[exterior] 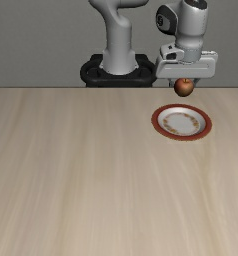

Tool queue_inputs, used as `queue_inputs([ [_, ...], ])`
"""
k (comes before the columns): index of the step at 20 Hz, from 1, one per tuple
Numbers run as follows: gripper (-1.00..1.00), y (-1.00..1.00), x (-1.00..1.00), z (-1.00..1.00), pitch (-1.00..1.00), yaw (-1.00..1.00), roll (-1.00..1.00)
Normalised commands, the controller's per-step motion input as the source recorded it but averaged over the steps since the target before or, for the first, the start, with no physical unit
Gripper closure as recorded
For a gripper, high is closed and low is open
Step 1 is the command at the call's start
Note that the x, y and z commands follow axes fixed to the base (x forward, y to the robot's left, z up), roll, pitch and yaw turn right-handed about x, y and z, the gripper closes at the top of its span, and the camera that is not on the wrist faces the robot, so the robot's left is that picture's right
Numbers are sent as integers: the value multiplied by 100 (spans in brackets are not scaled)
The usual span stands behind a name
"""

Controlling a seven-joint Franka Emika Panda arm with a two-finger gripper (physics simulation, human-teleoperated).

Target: Pick the apple on the table and place it on the plate

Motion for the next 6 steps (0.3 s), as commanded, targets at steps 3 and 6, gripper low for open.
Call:
queue_inputs([
  [3,-100,0,0,0,0,0,0],
  [6,-100,0,0,0,0,0,0],
])
